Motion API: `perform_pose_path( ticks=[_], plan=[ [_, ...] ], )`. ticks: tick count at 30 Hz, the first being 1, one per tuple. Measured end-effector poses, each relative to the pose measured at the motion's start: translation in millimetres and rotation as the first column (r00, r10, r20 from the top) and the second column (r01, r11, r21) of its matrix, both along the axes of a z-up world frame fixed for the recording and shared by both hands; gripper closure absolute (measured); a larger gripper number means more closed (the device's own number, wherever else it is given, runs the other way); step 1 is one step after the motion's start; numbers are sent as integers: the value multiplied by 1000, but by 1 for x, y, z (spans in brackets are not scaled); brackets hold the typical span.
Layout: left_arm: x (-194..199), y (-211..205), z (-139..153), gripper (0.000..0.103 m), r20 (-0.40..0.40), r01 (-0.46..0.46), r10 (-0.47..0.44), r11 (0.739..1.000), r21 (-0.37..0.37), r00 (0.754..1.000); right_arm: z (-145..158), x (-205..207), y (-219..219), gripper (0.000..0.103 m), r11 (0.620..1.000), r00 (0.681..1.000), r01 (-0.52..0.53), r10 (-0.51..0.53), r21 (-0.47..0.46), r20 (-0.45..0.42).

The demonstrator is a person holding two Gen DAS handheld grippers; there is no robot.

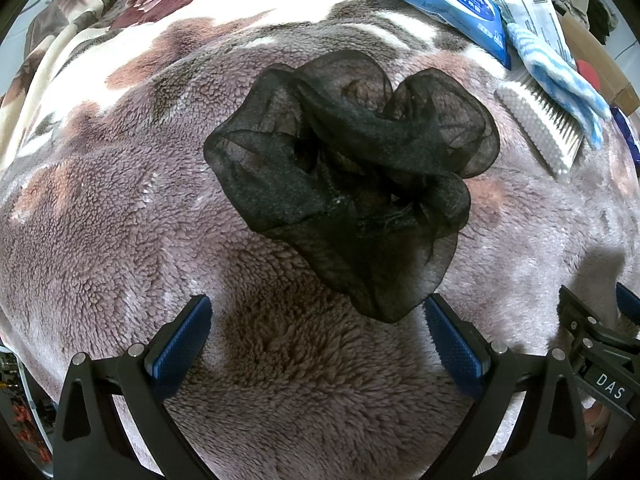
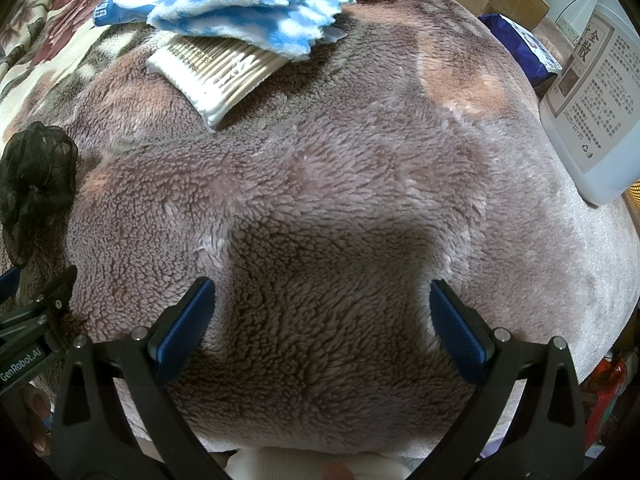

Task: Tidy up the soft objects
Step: 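Lower the left gripper over the black mesh scrunchie and close on it, then lift the scrunchie with the left gripper while the right gripper grasps the striped cloth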

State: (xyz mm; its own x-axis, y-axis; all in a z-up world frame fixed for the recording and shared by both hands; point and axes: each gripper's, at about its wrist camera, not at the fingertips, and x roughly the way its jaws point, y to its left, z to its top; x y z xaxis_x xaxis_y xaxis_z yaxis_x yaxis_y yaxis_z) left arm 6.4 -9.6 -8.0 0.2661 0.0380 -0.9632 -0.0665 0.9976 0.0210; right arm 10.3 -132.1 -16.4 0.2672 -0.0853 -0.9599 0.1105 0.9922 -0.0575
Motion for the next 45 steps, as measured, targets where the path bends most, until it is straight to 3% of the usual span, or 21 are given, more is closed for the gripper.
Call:
perform_pose_path(
  ticks=[26,32,35,40,45],
  plan=[
    [2,-9,0,0,-2,3,-3,1000,9,1000,0,0,0,0,1000,1000,0,0,-1,-1],
    [3,1,6,0,-8,-3,3,999,-33,1000,0,0,-1,0,1000,1000,2,-2,5,-3],
    [-1,11,22,0,28,-1,2,998,-66,1000,1,-1,-4,0,1000,1000,5,-5,17,3],
    [0,24,53,0,129,41,-36,999,-37,991,2,-2,-9,0,1000,1000,7,-7,25,9],
    [22,40,66,0,161,20,-2,994,-107,987,6,-3,-14,0,1000,1000,8,-8,29,12]
  ],
)
